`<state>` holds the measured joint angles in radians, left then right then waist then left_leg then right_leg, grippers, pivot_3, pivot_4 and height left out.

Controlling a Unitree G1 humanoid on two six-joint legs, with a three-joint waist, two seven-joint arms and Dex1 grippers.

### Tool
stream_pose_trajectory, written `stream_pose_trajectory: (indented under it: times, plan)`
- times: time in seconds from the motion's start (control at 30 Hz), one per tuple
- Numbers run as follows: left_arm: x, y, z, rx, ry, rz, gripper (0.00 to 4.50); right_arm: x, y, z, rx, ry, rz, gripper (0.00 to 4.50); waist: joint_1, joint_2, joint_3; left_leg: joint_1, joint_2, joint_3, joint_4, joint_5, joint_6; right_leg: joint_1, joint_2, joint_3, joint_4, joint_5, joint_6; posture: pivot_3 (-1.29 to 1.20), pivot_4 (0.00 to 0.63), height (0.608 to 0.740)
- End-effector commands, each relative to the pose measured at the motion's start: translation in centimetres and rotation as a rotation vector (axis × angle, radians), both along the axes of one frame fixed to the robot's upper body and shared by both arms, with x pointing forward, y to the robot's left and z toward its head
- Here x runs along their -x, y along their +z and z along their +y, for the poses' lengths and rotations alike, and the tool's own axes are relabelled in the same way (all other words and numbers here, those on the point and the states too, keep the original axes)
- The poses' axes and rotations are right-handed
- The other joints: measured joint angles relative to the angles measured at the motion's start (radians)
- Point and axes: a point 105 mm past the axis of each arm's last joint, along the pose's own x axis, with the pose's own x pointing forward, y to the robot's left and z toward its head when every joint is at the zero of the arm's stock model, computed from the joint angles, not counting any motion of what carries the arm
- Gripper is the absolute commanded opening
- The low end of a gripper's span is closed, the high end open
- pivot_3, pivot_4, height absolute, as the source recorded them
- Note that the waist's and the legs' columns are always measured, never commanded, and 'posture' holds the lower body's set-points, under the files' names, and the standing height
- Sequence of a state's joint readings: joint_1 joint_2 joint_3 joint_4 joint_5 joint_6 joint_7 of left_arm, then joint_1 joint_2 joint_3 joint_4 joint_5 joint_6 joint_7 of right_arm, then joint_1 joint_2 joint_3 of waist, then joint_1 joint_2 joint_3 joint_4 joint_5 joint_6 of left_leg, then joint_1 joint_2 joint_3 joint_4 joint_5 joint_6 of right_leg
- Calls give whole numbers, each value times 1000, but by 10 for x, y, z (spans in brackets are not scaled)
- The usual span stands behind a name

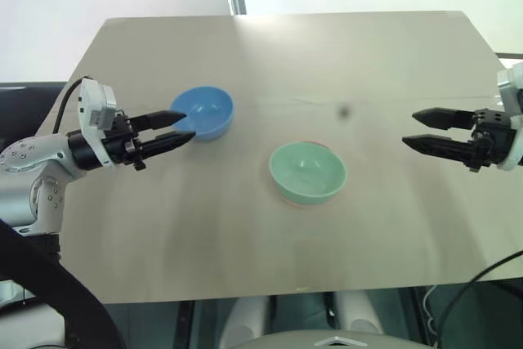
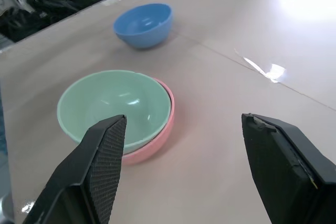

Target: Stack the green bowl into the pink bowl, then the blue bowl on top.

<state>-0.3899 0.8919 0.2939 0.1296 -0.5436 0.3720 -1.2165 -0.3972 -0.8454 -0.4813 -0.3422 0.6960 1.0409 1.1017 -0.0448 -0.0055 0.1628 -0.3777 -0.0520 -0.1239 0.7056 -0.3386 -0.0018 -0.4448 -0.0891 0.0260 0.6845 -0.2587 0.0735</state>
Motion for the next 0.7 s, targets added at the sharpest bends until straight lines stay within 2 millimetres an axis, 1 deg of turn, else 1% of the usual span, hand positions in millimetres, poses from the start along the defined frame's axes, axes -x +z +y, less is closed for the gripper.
stream_pose_trajectory:
  times: [0.03, 0.13, 0.17, 0.23, 0.33, 0.4, 0.53, 0.7]
  plan:
    - [-12, 2, 12, -56, 90, -39, 2454, 3, 15, -2, -29, -30, -135, 3808, 1, 0, 0, 0, 0, 1, 0, 0, 0, 0, 0, 1, 1, 0, 0, 0, 150, 740]
    - [-25, -1, 19, -102, 166, -56, 2454, 3, 20, -2, -66, -51, -226, 3808, 3, 0, 0, 1, 0, 1, 1, 0, 0, 0, 0, 1, 3, 0, 0, 0, 150, 740]
    - [-30, -2, 22, -116, 191, -62, 2454, 4, 20, -2, -72, -54, -236, 3808, 4, 0, 0, 1, 0, 1, 1, 0, 0, 0, 0, 2, 3, 0, 0, 0, 150, 740]
    - [-41, -11, 31, -192, 265, -52, 2454, 6, 19, -2, -71, -58, -240, 3808, 4, 0, 0, 0, 0, 1, 2, 0, 0, -1, 0, 2, 3, 0, 0, 0, 150, 740]
    - [-49, -20, 37, -302, 303, -78, 2454, 8, 20, -1, -83, -51, -248, 3808, 4, 0, 0, 0, -1, 1, 2, 0, 0, -1, 0, 1, 3, 0, 0, 0, 150, 740]
    - [-54, -25, 36, -386, 291, -113, 2454, 11, 24, 1, -111, -31, -254, 3808, 2, 0, 0, 0, -1, 1, 2, 0, 0, -1, 0, 2, 3, 0, 0, 0, 150, 740]
    - [-59, -31, 27, -461, 232, -157, 2454, 13, 28, 2, -137, -21, -260, 3808, 4, 0, 0, 0, -1, 1, 2, 0, 0, -1, 0, 1, 3, 0, 0, 0, 150, 740]
    - [-64, -40, 18, -557, 167, -207, 2454, 13, 23, 2, -122, -30, -259, 3808, 4, 0, 0, -1, -2, 1, 3, 0, 0, -1, 0, 1, 3, 0, 0, 0, 150, 740]
